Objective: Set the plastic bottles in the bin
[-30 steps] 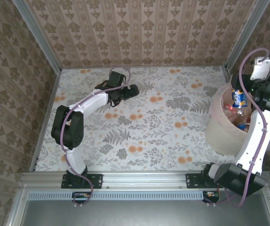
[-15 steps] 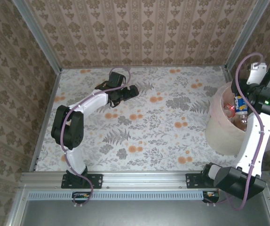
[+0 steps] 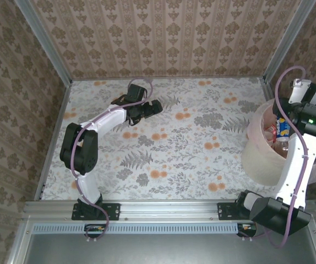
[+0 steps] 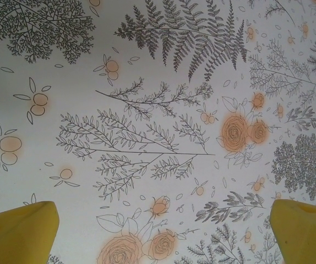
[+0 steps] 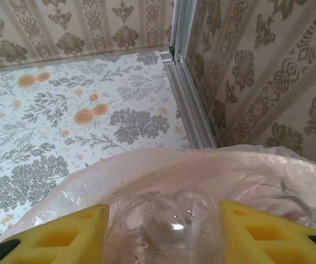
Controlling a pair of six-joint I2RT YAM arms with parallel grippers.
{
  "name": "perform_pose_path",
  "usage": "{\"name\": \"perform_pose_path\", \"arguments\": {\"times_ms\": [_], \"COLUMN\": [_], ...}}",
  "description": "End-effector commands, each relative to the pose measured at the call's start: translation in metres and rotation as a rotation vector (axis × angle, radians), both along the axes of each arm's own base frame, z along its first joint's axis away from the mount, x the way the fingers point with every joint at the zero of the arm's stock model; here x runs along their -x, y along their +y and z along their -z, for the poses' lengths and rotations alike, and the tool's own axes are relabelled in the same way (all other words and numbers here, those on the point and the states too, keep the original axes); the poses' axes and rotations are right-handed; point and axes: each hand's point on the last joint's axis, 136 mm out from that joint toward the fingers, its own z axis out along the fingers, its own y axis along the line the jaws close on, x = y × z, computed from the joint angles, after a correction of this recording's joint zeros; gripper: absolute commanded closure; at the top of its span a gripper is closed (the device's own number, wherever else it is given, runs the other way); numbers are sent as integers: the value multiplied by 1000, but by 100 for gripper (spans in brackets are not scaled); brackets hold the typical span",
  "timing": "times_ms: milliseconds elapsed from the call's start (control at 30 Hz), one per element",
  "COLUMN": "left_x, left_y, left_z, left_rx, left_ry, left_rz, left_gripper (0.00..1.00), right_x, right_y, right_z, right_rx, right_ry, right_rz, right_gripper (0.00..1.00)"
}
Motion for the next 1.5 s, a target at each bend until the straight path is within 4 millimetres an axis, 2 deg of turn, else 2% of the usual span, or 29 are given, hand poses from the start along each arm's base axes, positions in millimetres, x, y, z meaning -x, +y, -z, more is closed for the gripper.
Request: {"name": "perform_pose_path", "arguments": {"times_ms": [0,133,233,367,500,600,700,900,1067,1200,1233,1267,1367,1467], "left_x": [2,5,7,9,9,8,7,8,9,13,10,11,15,21], "left_y": [-1,3,6,8,11,12,12,20,38,53,67,73,92,116], "left_z": [-10,-13,-14,-13,-13,-14,-16,-30,-49,-64,-68,-71,-81,-87], "left_rx": [-5,-19,-32,-37,-46,-53,-53,-57,-62,-60,-64,-66,-75,-97], "left_ry": [-14,-17,-24,-23,-25,-33,-40,-76,-124,-162,-172,-182,-214,-240], "left_rz": [26,21,14,2,-4,-6,-7,-24,-59,-90,-123,-137,-180,-232], "left_gripper": [0,0,0,0,0,0,0,0,0,0,0,0,0,0], "right_x": [18,14,5,-14,-30,-44,-46,-33,-21,-23,-25,-27,-33,-40], "right_y": [5,6,4,4,1,-4,4,23,42,67,75,83,116,160], "right_z": [58,89,98,103,92,73,49,-13,-48,-70,-76,-80,-98,-109], "right_rx": [-93,-128,-134,-156,-131,-81,-70,-6,27,34,30,21,-17,-59], "right_ry": [171,225,203,149,46,-46,-113,-234,-315,-395,-424,-448,-539,-607], "right_rz": [32,11,0,-40,-55,-74,-112,-131,-112,-153,-174,-196,-309,-473], "right_gripper": [54,55,55,55,54,53,51,39,30,27,26,26,25,23]}}
